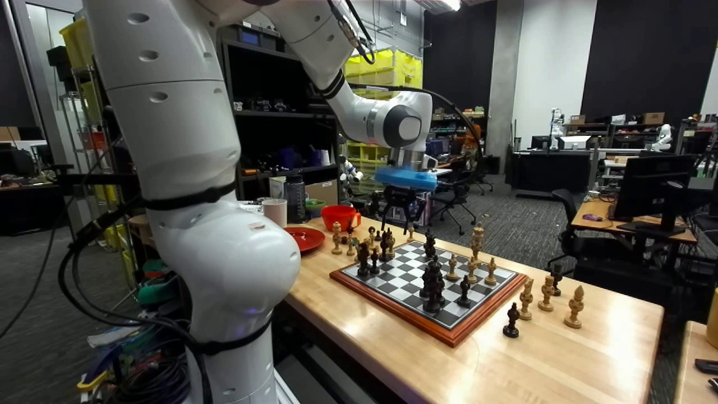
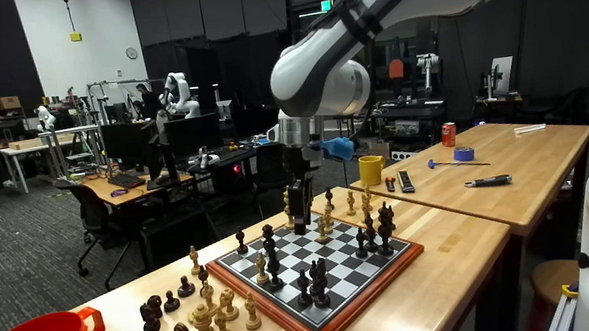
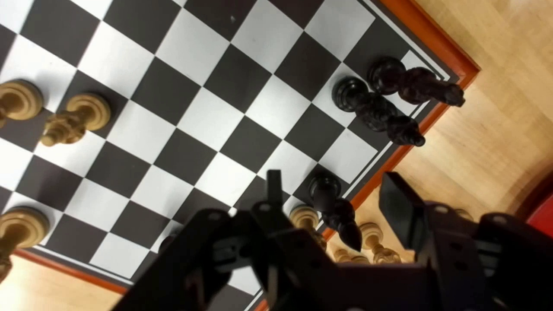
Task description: Move one black chess piece forward
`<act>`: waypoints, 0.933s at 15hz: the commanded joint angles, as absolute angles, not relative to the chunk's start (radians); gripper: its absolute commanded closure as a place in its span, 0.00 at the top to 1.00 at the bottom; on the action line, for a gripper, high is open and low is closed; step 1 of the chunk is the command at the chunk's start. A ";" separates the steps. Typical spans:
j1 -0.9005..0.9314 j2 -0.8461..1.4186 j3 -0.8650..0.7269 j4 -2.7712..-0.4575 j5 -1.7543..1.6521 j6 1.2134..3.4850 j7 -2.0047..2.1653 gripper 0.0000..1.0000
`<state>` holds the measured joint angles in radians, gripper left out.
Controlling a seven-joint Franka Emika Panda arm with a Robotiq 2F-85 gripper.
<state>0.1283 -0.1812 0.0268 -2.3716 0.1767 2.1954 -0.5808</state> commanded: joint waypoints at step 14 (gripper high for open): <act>-0.019 -0.422 -0.139 -2.322 0.140 1.938 -0.432 1.00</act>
